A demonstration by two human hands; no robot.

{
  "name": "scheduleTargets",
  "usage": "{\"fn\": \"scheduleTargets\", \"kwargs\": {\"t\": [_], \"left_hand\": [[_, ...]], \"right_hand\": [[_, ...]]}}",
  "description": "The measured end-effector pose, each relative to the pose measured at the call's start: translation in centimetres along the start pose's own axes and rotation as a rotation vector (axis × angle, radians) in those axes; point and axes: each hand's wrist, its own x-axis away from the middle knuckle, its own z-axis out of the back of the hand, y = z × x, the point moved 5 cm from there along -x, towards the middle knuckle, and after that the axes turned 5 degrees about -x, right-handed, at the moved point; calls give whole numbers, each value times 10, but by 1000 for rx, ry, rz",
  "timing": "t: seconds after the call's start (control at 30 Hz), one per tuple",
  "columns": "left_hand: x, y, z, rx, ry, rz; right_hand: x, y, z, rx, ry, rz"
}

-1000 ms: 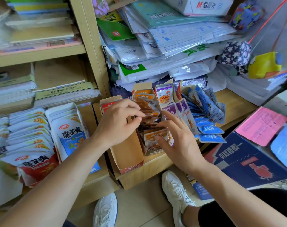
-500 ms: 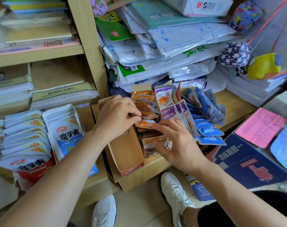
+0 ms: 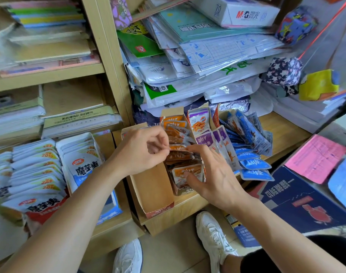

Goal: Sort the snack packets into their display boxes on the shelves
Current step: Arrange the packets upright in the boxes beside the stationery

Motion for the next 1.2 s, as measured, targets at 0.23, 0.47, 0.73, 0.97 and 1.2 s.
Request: {"fn": "scheduleTargets", "kwargs": {"t": [0.23,0.47,0.73,0.97,1.2], "left_hand": [[-16,-12,-6,-370,73,59],[-32,-12,-8,-364,133,57],[-37,6,-1,-171,202,39],[-27,-2,-10,-118,99,70],[-20,-4,-8,-105,107,73]], "right_hand": [[-15,1,-4,137,-74,48],[-18,1,-5,141,-80,50],[-16,4,0,28,-68,2],[-25,15,15,-334,151,-231],[-58,13,18,-36,-3,-70]]}}
